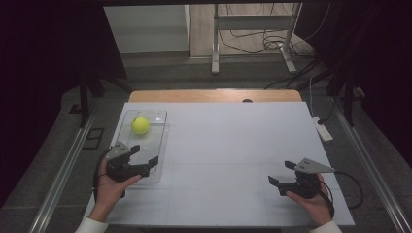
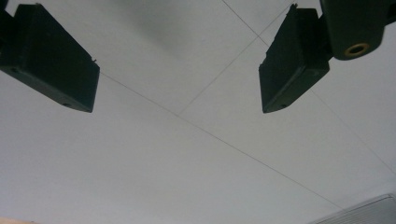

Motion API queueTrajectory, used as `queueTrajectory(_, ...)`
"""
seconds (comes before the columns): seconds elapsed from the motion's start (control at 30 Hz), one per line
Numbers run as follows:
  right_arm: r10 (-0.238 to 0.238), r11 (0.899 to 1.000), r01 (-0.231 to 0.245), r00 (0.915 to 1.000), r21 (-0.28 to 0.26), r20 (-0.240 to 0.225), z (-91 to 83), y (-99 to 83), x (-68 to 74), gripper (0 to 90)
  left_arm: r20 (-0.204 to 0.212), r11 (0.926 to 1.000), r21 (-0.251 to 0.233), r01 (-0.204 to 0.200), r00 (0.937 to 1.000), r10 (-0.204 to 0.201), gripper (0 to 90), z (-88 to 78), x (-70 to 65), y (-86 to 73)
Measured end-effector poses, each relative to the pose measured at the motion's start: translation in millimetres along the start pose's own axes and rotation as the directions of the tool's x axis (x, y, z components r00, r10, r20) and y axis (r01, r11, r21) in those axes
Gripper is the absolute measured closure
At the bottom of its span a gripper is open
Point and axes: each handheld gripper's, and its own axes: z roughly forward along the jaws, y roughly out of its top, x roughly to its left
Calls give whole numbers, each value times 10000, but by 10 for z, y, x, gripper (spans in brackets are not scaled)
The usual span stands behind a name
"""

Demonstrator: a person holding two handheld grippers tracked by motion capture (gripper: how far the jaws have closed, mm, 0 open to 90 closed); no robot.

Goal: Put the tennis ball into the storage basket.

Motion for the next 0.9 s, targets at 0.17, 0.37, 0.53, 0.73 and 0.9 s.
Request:
queueTrajectory(0.17, 7, 10000, -7, 10000, -20, -11, -7, 8, -1, 129, 116, 9996, 102, -260, 9996, 258, 131, -29, -65, -112)
queueTrajectory(0.37, -12, 10000, 12, 10000, -13, -37, -3, 8, -5, 130, 273, 9975, 63, -700, 9972, 698, 131, -30, -150, -199)
queueTrajectory(0.53, -24, 10000, 24, 10000, -35, -47, -8, 9, -3, 130, 372, 9951, 225, -967, 9947, 959, 130, 28, -213, -217)
queueTrajectory(0.73, -71, 10000, 71, 10000, -47, -34, -8, 11, 0, 130, 344, 9949, 275, -966, 9948, 956, 130, 36, -203, -230)
queueTrajectory(0.9, -74, 10000, 74, 10000, -64, -17, -9, 11, -2, 130, 341, 9945, 312, -999, 9945, 989, 130, 47, -204, -235)
